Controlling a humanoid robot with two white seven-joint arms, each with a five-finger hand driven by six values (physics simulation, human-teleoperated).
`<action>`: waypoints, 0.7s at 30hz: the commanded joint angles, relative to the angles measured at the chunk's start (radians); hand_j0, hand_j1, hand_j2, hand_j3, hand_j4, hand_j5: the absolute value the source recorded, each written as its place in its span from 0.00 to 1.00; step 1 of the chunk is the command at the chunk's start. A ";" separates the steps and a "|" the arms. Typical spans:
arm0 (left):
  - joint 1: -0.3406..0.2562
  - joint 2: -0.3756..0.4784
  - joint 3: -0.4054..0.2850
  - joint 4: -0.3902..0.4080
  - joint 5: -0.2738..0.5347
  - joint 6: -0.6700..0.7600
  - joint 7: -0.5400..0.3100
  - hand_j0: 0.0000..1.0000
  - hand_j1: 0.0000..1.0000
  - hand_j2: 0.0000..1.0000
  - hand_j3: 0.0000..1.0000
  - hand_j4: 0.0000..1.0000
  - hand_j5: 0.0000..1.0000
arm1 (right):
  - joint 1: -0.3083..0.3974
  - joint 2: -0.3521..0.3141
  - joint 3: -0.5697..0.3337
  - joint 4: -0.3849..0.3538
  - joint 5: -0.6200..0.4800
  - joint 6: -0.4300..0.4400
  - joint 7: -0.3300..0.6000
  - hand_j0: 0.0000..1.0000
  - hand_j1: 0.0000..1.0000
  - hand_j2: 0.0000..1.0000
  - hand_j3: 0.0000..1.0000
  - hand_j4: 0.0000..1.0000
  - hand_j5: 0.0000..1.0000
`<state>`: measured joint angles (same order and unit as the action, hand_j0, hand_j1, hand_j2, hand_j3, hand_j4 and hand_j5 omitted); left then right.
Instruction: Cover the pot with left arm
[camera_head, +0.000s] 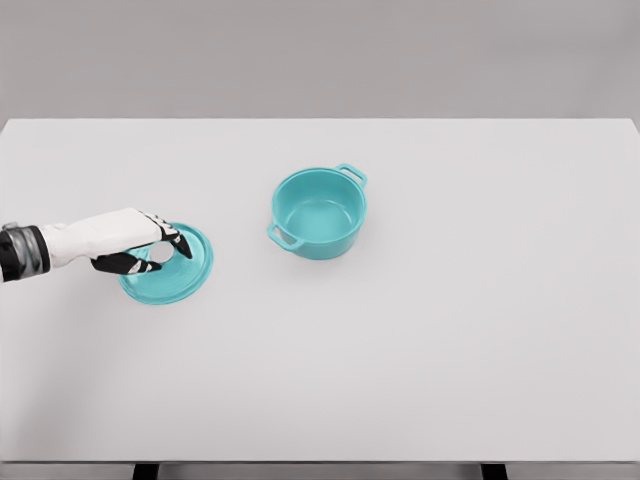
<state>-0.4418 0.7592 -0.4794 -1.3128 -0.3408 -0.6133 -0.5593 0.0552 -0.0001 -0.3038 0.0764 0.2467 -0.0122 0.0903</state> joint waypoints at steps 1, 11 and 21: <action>0.000 0.003 0.004 0.000 0.006 0.002 0.001 0.54 0.54 0.54 0.54 0.54 0.54 | 0.000 0.000 0.000 0.000 0.000 0.000 0.000 1.00 1.00 1.00 1.00 1.00 1.00; -0.012 0.012 0.016 -0.028 0.014 0.002 0.001 0.52 0.52 0.52 0.52 0.52 0.52 | 0.000 0.000 0.000 0.000 0.000 0.000 0.000 1.00 1.00 1.00 1.00 1.00 1.00; -0.066 0.038 0.021 -0.112 0.020 0.002 0.001 0.52 0.52 0.52 0.52 0.52 0.52 | 0.000 0.000 0.000 0.000 0.000 0.000 0.000 1.00 1.00 1.00 1.00 1.00 1.00</action>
<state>-0.5077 0.7860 -0.4616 -1.3998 -0.3287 -0.6133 -0.5587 0.0552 -0.0001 -0.3038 0.0764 0.2468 -0.0122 0.0903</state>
